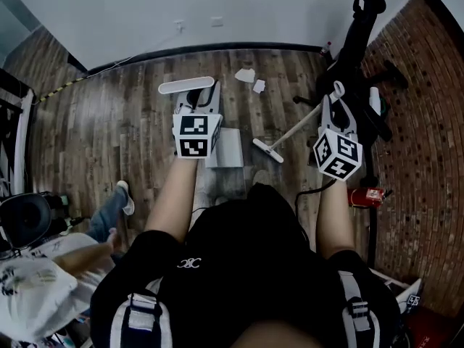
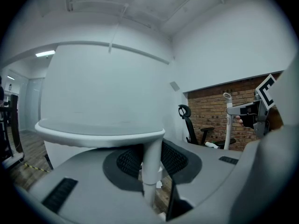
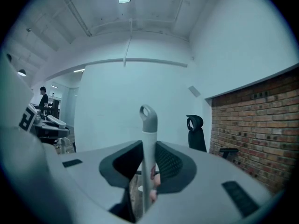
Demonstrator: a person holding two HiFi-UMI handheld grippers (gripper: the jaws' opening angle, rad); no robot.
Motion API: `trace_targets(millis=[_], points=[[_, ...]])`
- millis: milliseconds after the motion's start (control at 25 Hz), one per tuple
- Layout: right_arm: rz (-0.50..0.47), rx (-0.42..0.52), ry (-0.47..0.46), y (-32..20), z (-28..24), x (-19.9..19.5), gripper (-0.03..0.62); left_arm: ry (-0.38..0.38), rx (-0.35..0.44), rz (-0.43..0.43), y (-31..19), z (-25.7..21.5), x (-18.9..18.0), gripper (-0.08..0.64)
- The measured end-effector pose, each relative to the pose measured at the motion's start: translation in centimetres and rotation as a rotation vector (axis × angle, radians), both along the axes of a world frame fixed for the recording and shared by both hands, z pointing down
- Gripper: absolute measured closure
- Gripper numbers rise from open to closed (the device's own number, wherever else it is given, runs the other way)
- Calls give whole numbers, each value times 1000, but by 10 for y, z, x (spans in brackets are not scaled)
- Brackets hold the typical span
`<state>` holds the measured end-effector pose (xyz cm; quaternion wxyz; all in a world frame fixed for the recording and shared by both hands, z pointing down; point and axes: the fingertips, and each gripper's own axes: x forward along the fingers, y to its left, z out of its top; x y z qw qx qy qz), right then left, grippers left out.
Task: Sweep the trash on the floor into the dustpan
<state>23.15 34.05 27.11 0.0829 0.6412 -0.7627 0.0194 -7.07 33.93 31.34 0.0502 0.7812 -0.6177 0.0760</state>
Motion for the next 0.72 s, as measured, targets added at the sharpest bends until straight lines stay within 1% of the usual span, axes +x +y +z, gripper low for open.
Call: trace_targets(millis=[200,400,560,720], points=[[-20,-20,-11,-47,22,-3,497,-19,-17,-20,-35,11,-6,459],[-63,-38,-31,-105,39,4,497,-49,-27,-57,-95,20,-14,459],[-128,-58,-41,-148,42,3,497,-55,-52,-90,-143,21,-19,459],[-181,-78,-41,-191,48,10,497,-57,-72,-121,-192,26,-10,459]])
